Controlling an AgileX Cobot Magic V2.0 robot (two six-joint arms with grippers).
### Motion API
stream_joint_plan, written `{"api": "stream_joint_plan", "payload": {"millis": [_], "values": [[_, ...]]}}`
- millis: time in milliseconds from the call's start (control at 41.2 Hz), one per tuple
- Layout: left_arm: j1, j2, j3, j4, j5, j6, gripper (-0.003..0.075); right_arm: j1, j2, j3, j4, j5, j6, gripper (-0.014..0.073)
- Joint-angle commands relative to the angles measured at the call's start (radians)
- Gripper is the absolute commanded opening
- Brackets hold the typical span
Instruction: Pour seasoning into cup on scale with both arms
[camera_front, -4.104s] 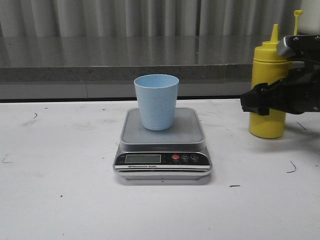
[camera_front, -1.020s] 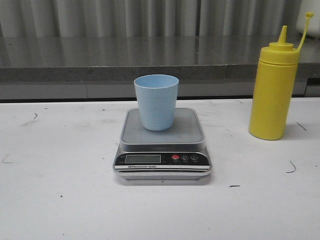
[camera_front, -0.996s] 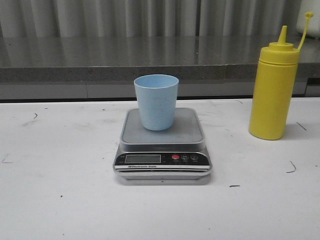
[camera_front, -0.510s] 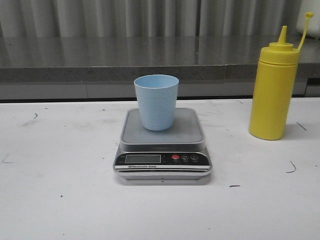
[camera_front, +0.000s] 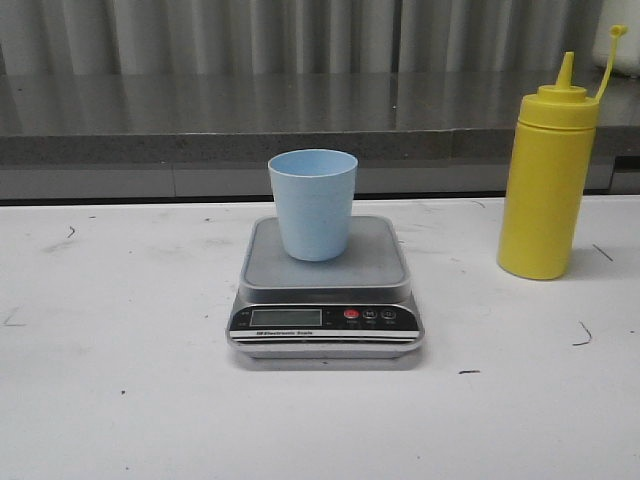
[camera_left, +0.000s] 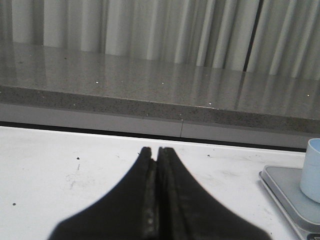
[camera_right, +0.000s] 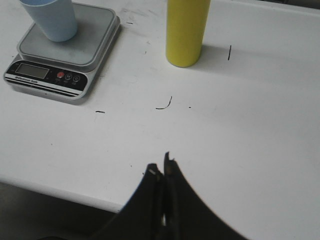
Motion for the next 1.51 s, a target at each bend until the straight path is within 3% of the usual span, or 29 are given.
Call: {"api": "stream_joint_plan", "payload": {"millis": [0, 1166, 1263, 1481], "values": [[0.011, -0.018, 0.024, -0.01, -0.087, -0.002, -0.002, 0.001, 0.012, -0.029, -0.018, -0.064, -0.011, -0.0068], [0.011, -0.016, 0.024, -0.01, -0.087, -0.002, -0.002, -0.005, -0.001, -0.023, -0.053, -0.062, -0.011, -0.0068], [0.011, -0.016, 0.024, -0.01, -0.087, -0.002, -0.002, -0.05, -0.033, 0.022, -0.053, -0.134, -0.02, -0.0062], [0.011, -0.016, 0.024, -0.01, -0.087, -0.002, -0.002, -0.214, -0.175, 0.224, 0.178, -0.436, -0.319, -0.0062]]}}
